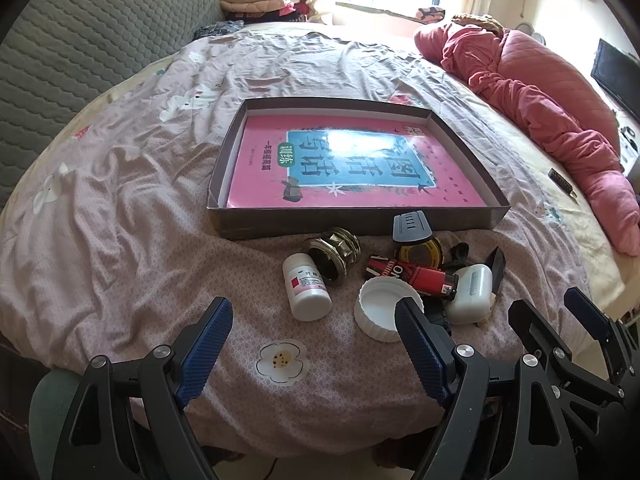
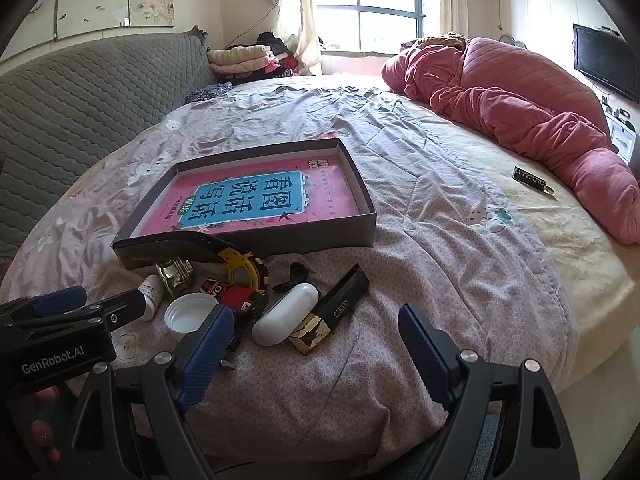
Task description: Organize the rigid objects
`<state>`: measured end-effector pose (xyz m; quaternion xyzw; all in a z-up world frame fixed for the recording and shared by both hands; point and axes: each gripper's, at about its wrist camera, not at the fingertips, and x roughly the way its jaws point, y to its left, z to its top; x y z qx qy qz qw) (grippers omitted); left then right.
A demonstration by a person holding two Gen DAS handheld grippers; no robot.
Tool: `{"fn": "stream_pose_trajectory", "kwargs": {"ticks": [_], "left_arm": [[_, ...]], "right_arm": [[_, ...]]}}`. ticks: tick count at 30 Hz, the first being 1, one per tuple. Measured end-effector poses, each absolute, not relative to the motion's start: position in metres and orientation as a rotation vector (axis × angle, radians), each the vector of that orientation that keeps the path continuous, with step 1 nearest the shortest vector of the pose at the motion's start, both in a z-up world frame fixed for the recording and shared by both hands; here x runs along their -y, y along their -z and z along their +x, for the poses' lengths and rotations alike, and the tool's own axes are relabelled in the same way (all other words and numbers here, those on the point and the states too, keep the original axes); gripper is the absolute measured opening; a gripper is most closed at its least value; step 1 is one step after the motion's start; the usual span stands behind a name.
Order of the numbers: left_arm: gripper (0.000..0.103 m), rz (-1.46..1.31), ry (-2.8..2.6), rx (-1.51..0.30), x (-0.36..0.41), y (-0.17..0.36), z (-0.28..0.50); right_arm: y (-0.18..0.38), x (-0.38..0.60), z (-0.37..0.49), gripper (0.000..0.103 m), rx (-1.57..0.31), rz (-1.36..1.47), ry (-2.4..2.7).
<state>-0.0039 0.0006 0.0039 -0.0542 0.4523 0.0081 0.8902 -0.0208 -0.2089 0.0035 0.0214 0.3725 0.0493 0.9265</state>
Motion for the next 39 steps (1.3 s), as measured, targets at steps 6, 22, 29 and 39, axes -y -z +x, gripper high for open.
{"fn": "stream_pose_trajectory", "kwargs": {"ticks": [6, 22, 29, 39], "left_arm": [[0.084, -0.115, -0.015, -0.94, -0.0007, -0.0039, -0.0038], [0.084, -0.115, -0.016, -0.943, -0.0001, -0.0033, -0.0043], [0.084, -0.115, -0.016, -0.946, -0.0007, -0.0024, -0.0045], [0.084, -0.121, -0.012, -0.954, -0.0014, -0.0009, -0.005]], "right_arm": [[-0.0043, 0.2098, -0.0208, 0.084, -0.762, 0.044, -0.101], [-0.0041, 0.2096, -0.0208, 0.084, -0.76, 0.044, -0.098], [-0.0038, 0.2099, -0.0206, 0.084, -0.764, 0.042, -0.099], [-0.0032, 0.2107, -0.0194, 0.084, -0.775, 0.039, -0.097]]}}
